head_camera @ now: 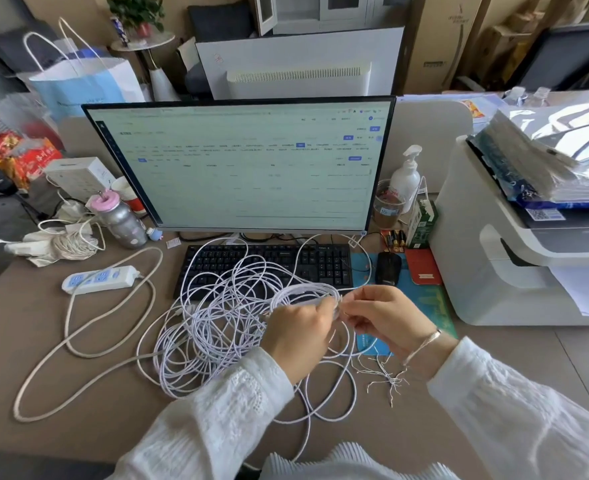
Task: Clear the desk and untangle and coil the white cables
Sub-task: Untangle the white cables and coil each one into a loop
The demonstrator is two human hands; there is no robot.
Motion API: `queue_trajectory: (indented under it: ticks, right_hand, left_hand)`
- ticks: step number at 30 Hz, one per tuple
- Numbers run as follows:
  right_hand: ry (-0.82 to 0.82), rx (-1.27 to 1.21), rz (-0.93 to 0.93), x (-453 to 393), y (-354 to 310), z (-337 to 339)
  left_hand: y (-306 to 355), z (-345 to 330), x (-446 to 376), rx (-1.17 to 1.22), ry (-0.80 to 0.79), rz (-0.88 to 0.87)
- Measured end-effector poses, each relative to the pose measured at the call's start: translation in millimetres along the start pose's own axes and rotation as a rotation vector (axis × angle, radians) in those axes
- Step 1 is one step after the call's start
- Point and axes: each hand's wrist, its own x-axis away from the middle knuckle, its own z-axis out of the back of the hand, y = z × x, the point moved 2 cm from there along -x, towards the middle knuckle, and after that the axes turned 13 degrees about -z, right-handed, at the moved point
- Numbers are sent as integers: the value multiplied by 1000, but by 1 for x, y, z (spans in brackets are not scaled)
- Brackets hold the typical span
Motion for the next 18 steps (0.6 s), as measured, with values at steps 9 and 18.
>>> queue_trajectory:
  ticks: [9,18]
  right_hand:
    - [206,657,774,24,-12,24]
    - [149,489,748,30,-7,22]
  left_hand:
    - [-7,17,5,580,60,185]
    - [-3,25,0,633,75,215]
